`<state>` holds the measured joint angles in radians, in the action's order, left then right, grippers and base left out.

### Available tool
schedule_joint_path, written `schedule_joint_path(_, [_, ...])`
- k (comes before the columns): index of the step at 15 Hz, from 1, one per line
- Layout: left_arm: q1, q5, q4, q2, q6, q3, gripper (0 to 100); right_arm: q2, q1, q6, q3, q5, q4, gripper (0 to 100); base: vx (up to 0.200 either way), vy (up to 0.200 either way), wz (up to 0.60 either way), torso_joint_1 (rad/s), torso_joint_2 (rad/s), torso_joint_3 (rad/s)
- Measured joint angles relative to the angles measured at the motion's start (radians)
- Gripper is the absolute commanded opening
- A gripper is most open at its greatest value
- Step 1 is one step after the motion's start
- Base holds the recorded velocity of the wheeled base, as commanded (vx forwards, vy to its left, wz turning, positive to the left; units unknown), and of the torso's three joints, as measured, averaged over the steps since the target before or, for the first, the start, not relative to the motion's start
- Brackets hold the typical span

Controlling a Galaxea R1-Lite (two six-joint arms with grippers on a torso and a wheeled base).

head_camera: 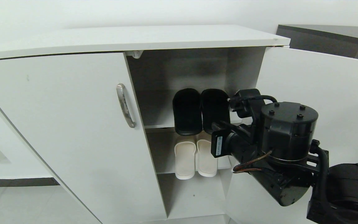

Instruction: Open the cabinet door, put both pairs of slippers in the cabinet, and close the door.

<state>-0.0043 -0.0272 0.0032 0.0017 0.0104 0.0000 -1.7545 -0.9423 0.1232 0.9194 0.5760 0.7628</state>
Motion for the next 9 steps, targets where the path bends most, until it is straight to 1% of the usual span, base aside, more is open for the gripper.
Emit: schedule_joint_path(9, [0.0,0.0,0.0,0.0,0.0,0.0,0,0.004,-0.002,0.001,-0.009,0.003,0.002,0,0.0,0.0,0.0,0.0,0.0,0.0])
